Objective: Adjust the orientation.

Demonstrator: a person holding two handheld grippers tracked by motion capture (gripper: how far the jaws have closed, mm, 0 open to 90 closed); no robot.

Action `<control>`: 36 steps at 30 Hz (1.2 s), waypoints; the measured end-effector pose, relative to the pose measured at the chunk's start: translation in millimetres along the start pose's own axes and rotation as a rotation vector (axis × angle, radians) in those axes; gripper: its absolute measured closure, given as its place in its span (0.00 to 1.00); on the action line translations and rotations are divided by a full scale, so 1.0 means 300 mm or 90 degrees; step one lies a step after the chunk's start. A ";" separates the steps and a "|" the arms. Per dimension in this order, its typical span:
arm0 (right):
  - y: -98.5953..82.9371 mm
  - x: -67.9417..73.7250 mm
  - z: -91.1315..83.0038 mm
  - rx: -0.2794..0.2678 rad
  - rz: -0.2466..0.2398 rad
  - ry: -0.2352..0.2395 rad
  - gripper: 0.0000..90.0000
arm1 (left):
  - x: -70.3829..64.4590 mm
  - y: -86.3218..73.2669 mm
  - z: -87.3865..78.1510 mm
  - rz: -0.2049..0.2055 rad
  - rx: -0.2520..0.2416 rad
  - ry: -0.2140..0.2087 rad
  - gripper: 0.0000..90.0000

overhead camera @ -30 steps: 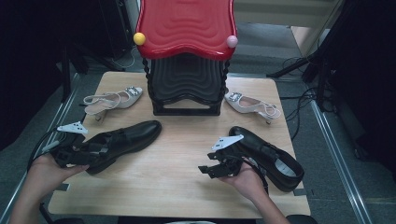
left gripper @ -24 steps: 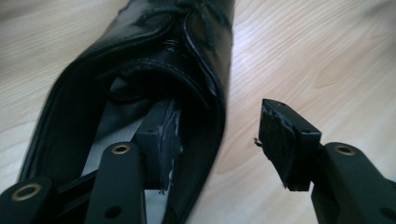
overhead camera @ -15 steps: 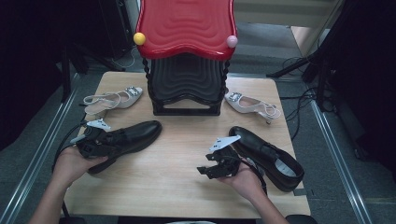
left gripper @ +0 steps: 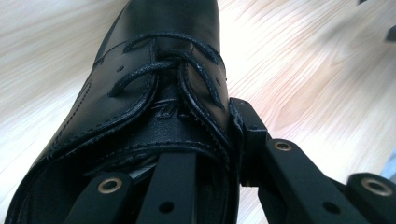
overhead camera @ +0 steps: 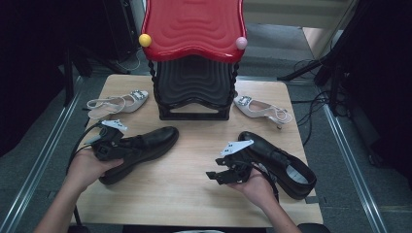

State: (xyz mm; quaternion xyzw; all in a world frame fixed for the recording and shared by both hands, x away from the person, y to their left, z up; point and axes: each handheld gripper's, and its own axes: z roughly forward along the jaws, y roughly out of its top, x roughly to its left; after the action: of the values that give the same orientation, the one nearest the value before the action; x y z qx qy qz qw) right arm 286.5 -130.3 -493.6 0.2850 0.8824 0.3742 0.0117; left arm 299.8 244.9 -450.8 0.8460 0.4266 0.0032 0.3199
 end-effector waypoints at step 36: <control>-0.002 -0.017 0.013 -0.004 0.011 -0.017 0.42 | -0.326 0.196 0.302 0.037 0.031 -0.072 0.67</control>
State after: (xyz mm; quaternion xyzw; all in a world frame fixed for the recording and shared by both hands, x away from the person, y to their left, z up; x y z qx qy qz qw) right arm 291.4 -130.8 -497.6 0.2976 0.8785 0.3731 0.0215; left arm 305.1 100.1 -464.7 0.8642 0.3830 -0.0456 0.3230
